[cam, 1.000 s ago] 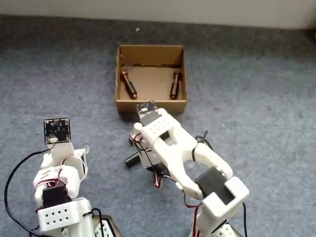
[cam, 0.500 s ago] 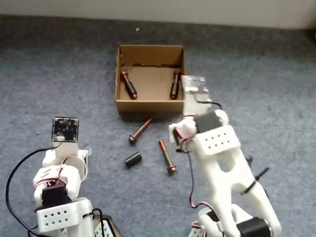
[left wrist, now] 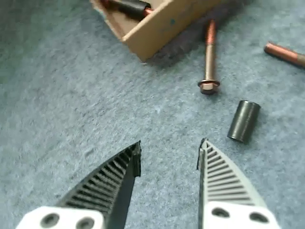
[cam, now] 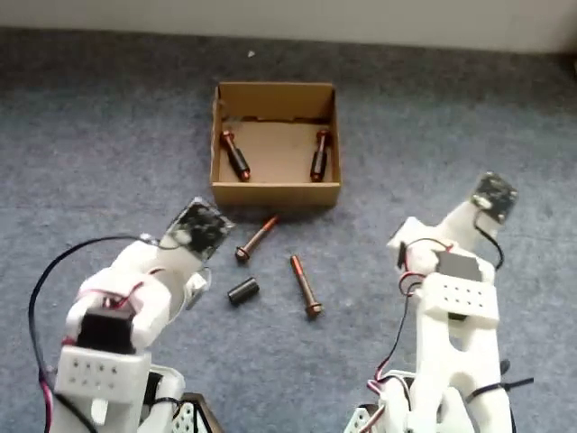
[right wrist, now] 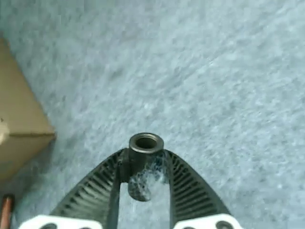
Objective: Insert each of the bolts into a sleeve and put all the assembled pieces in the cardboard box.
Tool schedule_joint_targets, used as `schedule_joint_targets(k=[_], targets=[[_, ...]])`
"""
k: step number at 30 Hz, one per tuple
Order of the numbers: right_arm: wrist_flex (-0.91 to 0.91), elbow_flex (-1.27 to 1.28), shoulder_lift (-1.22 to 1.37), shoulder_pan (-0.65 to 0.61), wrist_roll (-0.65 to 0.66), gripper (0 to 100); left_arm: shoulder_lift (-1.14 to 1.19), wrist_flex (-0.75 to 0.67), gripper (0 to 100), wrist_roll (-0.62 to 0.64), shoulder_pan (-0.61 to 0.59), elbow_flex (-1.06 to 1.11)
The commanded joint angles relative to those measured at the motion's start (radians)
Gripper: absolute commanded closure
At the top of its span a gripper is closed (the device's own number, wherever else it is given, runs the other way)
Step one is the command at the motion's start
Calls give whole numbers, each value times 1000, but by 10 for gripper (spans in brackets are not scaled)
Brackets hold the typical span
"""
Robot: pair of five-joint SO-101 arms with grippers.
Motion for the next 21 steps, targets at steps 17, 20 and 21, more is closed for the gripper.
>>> schedule_joint_targets(k=[17, 20, 21], targets=[[-58, -27, -42, 364, -72, 994, 980, -94, 732, -528, 518, -558], [-53, -33, -42, 378, -75, 994, 1101, -95, 733, -565, 547, -621], [-53, -33, -42, 378, -75, 994, 1136, -95, 733, -574, 552, -644]])
